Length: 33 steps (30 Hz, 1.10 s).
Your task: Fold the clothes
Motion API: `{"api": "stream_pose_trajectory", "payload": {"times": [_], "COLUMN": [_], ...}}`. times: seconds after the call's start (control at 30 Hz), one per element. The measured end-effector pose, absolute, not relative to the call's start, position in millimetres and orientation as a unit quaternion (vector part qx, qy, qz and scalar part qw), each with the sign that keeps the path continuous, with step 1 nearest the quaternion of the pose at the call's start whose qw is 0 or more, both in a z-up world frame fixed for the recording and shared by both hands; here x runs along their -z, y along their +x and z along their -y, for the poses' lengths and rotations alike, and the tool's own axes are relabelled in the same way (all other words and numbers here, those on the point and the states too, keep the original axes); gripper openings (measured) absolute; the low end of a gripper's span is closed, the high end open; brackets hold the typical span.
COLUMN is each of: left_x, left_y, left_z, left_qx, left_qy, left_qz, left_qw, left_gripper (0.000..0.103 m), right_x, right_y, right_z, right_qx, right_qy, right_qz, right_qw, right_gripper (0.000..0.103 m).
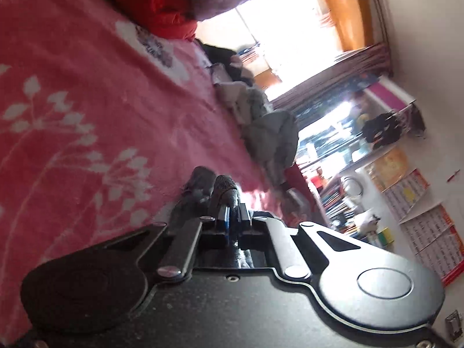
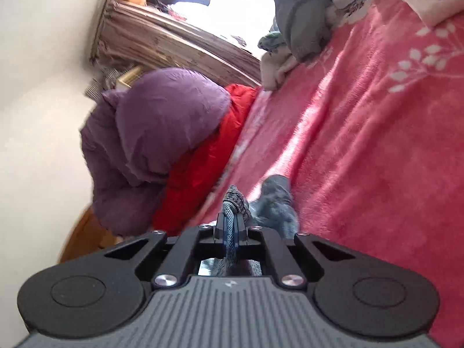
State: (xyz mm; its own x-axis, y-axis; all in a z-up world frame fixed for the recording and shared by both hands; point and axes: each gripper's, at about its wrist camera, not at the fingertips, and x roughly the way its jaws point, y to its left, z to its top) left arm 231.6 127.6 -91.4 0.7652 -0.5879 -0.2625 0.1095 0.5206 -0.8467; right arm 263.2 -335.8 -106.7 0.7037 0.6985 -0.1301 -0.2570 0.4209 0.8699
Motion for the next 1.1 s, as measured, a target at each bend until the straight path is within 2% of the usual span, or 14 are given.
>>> {"api": "stream_pose_trajectory", "payload": {"times": [0.07,0.13,0.17,0.23,0.33,0.47,0.53,0.57,0.6,0.63,0.77,0.93,1.1], "left_x": [98.3,105.7,102.0,90.8,73.0,54.2,49.4,49.9,51.6,53.3,58.2,62.5,52.2], "left_y": [238.5,246.5,246.2,241.6,227.5,208.6,200.9,199.1,200.5,202.2,217.5,245.7,270.1], "left_z": [-124.3,-118.2,-116.1,-115.5,-116.4,-104.9,-93.8,-90.0,-89.2,-89.1,-83.8,-72.7,-55.4], "left_qx": [0.176,0.146,0.140,0.127,0.129,0.192,0.211,0.215,0.217,0.213,0.201,0.193,0.203], "left_qy": [-0.411,-0.384,-0.368,-0.343,-0.311,-0.266,-0.241,-0.238,-0.243,-0.247,-0.252,-0.224,-0.123], "left_qz": [-0.311,-0.351,-0.347,-0.327,-0.302,-0.293,-0.294,-0.296,-0.297,-0.297,-0.304,-0.313,-0.313], "left_qw": [0.839,0.841,0.851,0.871,0.892,0.898,0.900,0.900,0.898,0.897,0.897,0.903,0.920], "left_gripper": [0.002,0.011,0.015,0.027,0.028,0.028,0.032,0.032,0.037,0.042,0.042,0.042,0.041], "right_x": [108.8,119.7,122.9,116.8,100.9,67.0,55.6,50.0,50.3,53.2,56.6,60.9,49.8], "right_y": [265.1,271.9,273.5,269.3,256.0,229.2,211.9,203.2,199.5,200.2,207.0,233.2,258.9], "right_z": [339.1,336.0,333.8,334.4,337.4,324.2,309.8,302.4,296.6,296.2,299.2,278.7,266.4], "right_qx": [-0.290,-0.246,-0.233,-0.230,-0.224,-0.250,-0.282,-0.298,-0.295,-0.290,-0.285,-0.278,-0.265], "right_qy": [0.454,0.425,0.413,0.407,0.386,0.276,0.209,0.176,0.153,0.159,0.191,0.156,0.102], "right_qz": [-0.246,-0.294,-0.308,-0.299,-0.265,-0.222,-0.214,-0.209,-0.218,-0.227,-0.233,-0.270,-0.273], "right_qw": [0.806,0.820,0.825,0.832,0.855,0.901,0.911,0.915,0.918,0.916,0.910,0.909,0.919], "right_gripper": [0.006,0.008,0.014,0.018,0.032,0.033,0.033,0.039,0.046,0.048,0.049,0.050,0.050]}}
